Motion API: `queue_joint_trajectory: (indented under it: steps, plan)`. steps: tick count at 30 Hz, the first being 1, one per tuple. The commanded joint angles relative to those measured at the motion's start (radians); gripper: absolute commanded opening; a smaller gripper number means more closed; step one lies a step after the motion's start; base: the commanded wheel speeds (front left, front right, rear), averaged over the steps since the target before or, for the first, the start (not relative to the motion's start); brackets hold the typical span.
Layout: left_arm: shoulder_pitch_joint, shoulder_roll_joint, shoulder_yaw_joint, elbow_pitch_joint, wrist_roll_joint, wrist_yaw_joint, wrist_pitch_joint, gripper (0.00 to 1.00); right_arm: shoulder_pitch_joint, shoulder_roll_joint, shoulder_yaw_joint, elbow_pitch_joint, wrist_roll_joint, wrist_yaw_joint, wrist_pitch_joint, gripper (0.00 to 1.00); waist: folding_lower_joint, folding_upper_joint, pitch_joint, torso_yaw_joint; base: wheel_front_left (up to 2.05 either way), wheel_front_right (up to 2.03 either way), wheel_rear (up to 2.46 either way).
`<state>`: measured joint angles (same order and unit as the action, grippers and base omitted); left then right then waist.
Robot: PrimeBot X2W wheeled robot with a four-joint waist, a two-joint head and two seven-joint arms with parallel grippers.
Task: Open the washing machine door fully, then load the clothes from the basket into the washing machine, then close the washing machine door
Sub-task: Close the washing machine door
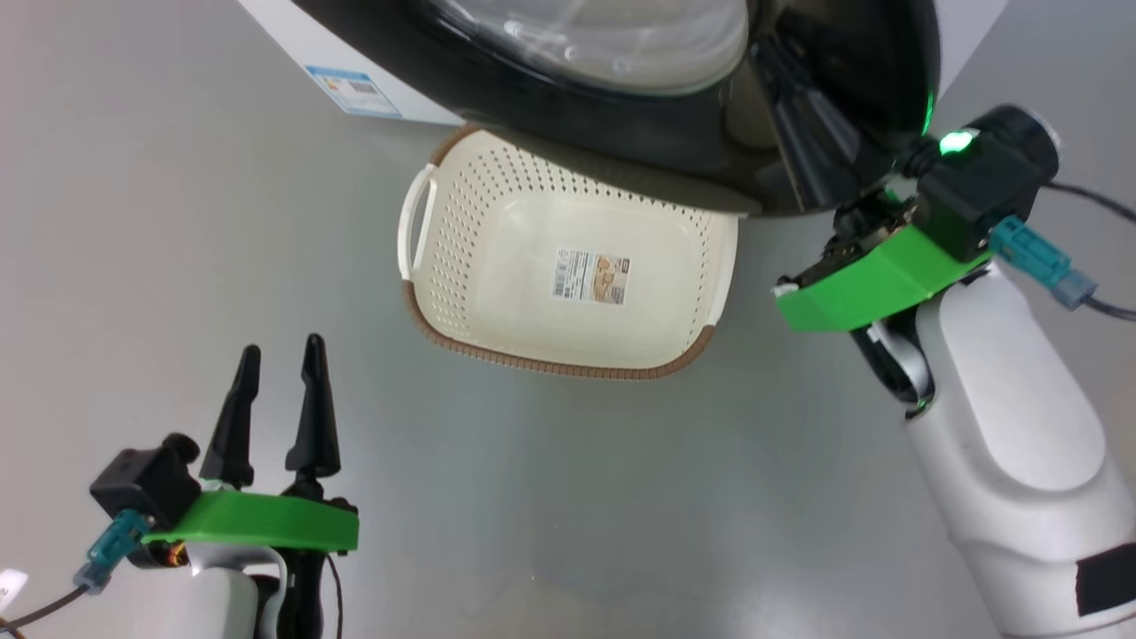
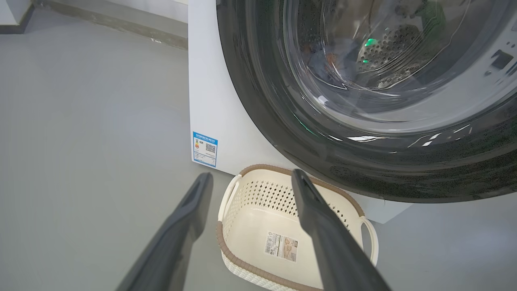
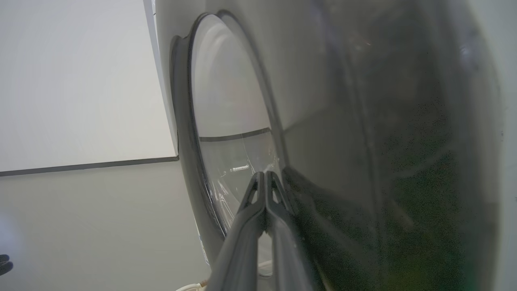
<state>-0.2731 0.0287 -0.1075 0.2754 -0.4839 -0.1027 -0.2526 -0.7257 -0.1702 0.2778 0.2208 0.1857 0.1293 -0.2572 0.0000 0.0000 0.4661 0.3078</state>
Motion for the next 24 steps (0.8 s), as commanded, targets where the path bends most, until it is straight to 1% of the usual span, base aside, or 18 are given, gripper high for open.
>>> queue_joint_trajectory:
  steps: [1, 11, 24]
  plan:
    - [-0.019, 0.022, 0.028, -0.030, -0.009, -0.007, -0.009, 1.00, -0.022, 0.010, 0.009, -0.028, -0.006, 0.001, -0.005, 0.00, 0.0000, 0.0000, 0.044, -0.002, 0.00, 0.00, 0.00]
    - [-0.035, 0.022, 0.009, -0.048, -0.032, -0.011, -0.009, 1.00, -0.127, -0.026, 0.000, -0.014, -0.025, 0.001, -0.005, 0.00, 0.0000, 0.0000, 0.107, 0.004, 0.00, 0.00, 0.00]
    - [-0.022, 0.022, -0.007, -0.048, -0.048, -0.011, -0.009, 1.00, -0.250, -0.071, -0.015, 0.034, -0.044, 0.001, -0.005, 0.00, 0.0000, 0.0000, 0.120, -0.002, 0.00, 0.00, 0.00]
